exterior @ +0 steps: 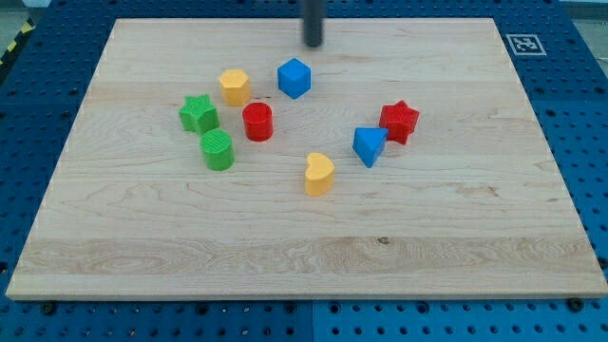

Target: Move the red star to the top left of the blue triangle

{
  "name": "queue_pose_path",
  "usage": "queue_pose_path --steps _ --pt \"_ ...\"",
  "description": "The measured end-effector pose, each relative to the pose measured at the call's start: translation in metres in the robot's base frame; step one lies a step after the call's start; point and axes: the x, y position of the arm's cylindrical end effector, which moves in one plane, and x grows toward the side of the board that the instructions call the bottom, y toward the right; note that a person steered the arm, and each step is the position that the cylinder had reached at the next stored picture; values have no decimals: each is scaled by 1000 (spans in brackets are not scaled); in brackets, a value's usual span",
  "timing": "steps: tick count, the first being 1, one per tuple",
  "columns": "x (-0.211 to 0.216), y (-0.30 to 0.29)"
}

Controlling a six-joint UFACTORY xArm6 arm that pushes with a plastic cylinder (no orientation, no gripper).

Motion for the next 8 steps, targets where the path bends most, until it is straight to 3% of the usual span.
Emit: queue_pose_path --steps 1,2,5,8 --pt "41 86" --pt "116 126" --pt "190 134" --pt "180 98"
